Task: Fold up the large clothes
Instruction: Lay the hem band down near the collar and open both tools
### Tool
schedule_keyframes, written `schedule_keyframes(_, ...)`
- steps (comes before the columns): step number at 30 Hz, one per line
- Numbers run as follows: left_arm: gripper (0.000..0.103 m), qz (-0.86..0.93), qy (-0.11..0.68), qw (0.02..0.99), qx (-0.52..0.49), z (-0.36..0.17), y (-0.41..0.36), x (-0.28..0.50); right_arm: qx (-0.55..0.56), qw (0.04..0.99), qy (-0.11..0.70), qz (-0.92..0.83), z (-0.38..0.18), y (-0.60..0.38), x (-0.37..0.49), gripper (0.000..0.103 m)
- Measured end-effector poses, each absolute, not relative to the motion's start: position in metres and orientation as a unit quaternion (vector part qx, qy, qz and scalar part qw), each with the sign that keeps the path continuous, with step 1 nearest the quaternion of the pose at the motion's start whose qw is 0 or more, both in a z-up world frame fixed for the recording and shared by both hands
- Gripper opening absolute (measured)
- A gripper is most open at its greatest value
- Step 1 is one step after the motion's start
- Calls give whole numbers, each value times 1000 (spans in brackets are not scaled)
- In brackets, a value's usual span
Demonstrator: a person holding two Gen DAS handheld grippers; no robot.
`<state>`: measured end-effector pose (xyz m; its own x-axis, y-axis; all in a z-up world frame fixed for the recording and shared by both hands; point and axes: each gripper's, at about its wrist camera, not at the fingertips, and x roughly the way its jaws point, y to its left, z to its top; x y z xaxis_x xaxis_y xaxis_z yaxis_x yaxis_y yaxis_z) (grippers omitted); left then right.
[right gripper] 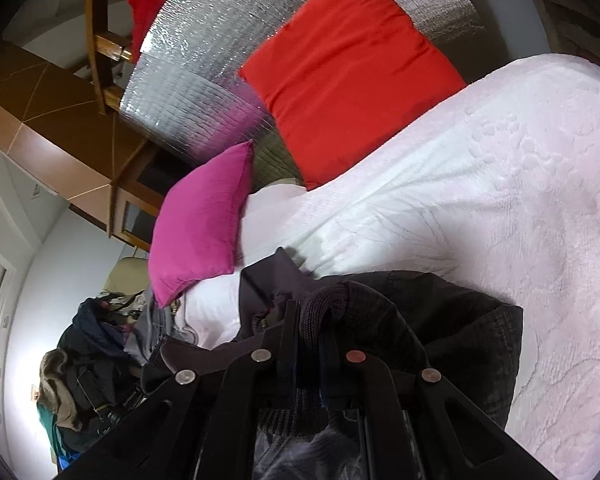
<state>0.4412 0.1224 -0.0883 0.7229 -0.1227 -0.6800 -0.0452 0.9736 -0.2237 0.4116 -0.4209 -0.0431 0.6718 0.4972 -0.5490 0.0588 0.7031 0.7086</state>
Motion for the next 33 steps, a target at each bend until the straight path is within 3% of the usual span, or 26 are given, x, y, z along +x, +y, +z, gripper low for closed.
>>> schedule_keyframes(17,9,-16,373,922,-99,-109,106,476,367,853,360,87,-56,-424,428,7)
schedule_keyframes(23,17,-4,409,906,-109,-128,105,492,383,835,390,63,-83,-423,441,14)
schedule_keyframes(24,19,-5,410,906,-101,-126,104,492,387,833,391,62,-83,-424,441,18)
schedule_keyframes(25,32,-2,407,909,-94,-122,104,490,388,832,391,59,-80,-425,441,24)
schedule_keyframes(26,54,20,390,917,-85,-115,107,486,386,835,387,57,-75,-426,440,50)
schedule_keyframes(27,63,36,375,923,-85,-110,111,483,388,837,382,56,-70,-428,439,97)
schedule_keyframes(28,71,46,363,926,-91,-104,116,481,391,842,369,47,-63,-431,435,103)
schedule_keyframes(33,71,45,340,933,-111,-80,142,458,363,862,342,83,-21,-436,411,103)
